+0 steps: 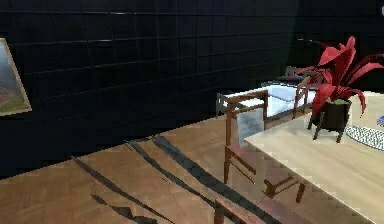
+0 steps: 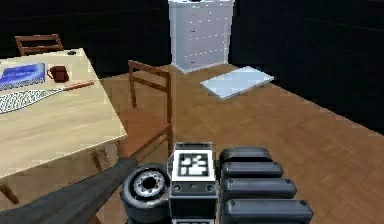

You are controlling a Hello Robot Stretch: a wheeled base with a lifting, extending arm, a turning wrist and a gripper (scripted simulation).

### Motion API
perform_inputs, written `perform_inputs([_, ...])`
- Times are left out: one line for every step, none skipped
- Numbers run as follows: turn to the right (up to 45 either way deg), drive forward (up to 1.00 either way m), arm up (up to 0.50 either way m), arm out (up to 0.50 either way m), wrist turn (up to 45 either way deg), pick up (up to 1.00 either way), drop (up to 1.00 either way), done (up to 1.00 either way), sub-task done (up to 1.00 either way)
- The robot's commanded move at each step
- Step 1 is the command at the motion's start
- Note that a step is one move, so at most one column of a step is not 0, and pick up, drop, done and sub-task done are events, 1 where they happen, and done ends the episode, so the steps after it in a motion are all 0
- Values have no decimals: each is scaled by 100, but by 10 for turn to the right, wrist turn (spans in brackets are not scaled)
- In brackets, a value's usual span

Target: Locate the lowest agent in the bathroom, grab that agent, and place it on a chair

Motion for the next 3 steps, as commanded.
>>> perform_inputs([0, 30, 0, 0, 0, 0, 0, 0, 0])
perform_inputs([450, 0, 0, 0, 0, 0, 0, 0, 0])
perform_inputs([450, 0, 0, 0, 0, 0, 0, 0, 0])
